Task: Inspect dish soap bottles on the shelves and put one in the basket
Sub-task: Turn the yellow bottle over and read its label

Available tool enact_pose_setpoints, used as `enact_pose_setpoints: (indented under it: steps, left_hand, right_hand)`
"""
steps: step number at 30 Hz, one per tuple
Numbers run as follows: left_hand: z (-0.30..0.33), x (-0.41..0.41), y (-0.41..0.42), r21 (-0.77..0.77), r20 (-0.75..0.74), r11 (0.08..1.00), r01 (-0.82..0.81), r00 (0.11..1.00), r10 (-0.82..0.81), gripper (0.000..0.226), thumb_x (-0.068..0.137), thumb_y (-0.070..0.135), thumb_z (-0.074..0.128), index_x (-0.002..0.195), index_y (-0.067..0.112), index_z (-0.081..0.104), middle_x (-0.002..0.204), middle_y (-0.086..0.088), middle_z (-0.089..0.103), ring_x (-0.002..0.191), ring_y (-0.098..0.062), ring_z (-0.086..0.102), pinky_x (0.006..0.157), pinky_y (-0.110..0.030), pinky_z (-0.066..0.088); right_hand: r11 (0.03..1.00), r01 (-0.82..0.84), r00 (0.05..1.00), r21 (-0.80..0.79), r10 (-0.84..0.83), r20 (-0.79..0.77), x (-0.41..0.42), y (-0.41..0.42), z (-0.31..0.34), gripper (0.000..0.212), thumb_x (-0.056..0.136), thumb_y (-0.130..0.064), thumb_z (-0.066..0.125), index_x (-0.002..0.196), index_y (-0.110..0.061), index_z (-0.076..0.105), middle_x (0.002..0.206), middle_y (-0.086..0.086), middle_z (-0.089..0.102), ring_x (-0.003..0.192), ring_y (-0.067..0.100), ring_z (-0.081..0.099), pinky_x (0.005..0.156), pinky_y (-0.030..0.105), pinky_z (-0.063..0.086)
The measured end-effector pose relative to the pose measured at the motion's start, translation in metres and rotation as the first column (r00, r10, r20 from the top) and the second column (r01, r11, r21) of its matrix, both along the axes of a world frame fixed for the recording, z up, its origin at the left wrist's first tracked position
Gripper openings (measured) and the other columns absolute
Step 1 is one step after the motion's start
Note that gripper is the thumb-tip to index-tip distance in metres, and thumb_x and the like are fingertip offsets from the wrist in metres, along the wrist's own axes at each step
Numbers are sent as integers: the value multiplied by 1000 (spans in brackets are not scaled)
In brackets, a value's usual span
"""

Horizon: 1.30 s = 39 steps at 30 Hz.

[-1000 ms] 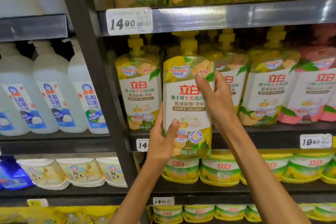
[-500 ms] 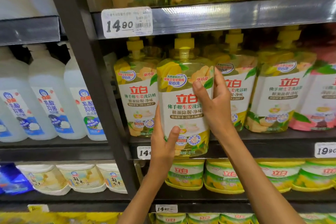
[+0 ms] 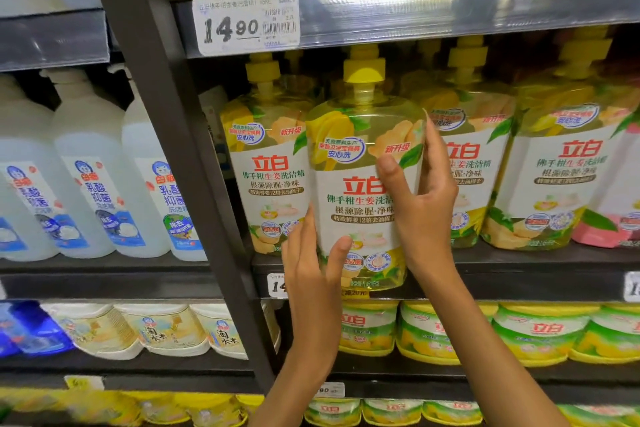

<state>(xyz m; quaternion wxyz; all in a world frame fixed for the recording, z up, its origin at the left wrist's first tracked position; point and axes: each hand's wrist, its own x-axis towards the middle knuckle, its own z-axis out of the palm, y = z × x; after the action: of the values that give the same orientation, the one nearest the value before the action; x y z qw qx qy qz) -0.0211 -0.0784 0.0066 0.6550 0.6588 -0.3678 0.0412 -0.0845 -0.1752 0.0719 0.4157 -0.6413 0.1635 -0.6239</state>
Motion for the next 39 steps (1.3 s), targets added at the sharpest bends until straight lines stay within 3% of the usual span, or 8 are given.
enact_pose_setpoints:
  steps: [5,9,12,17,21,25,30,39]
  left_hand:
    - [4,-6,-2,-78,-43,997,-11,999,7,50,84,45,55,130,36,40,125,12,41,114,0,51,82,-4,45]
    - [-1,-8,-7,13,87,990,-138,987,137,55,90,44,44,139,19,41,130,1,47,125,-13,42,97,-17,39]
    - [-5,-11,-11,32,155,989,-147,978,140,58,96,41,46,147,17,29,137,-5,37,125,-4,29,100,-3,24]
    - [-11,-10,-15,120,295,978,-169,947,127,100,79,50,69,150,9,11,142,-13,32,119,0,16,103,-28,29]
    - [-12,-12,-18,58,261,986,-154,956,134,96,79,42,69,150,10,12,141,-12,27,126,-3,19,107,-37,36]
    - [-12,-13,-20,68,258,984,-166,955,143,93,81,41,67,150,18,10,141,-7,30,123,-9,24,106,-36,35]
    - [-7,-7,-25,110,261,973,-202,951,168,96,78,37,73,151,16,14,137,-11,29,109,-5,23,98,-24,30]
    - [-8,-15,-31,161,389,916,-368,876,284,86,80,31,73,147,3,28,122,-21,47,103,-29,46,89,-41,46]
  right_hand:
    - [996,78,997,-48,-77,17,3,-2,-3,59,81,-56,60,132,-47,32,136,-33,34,138,0,33,114,29,34]
    - [987,90,995,-137,-84,43,8,0,-2,63,87,-45,62,139,-45,25,142,-26,31,138,1,31,114,28,31]
    - [947,203,979,-249,-199,40,11,-4,-2,58,91,-37,58,141,-28,31,142,-20,28,136,-1,27,115,45,30]
    - [918,278,959,-283,-280,34,12,-9,-3,57,90,-36,55,140,-20,31,141,-12,31,131,-17,18,113,35,25]
    - [933,274,959,-231,-282,-1,11,-8,-4,60,91,-35,60,143,-22,32,142,-13,33,129,-19,15,112,26,22]
    - [947,244,964,-208,-261,-58,8,-5,-2,63,93,-29,63,146,-23,28,144,-14,30,130,-18,15,116,42,24]
    - [950,196,952,-244,-244,-186,2,-3,-5,72,94,-27,61,152,-11,21,150,-10,21,130,-4,13,104,0,4]
    - [929,226,923,-294,-301,-241,1,-5,-2,75,94,-28,62,152,-8,20,157,6,25,117,-8,15,103,0,9]
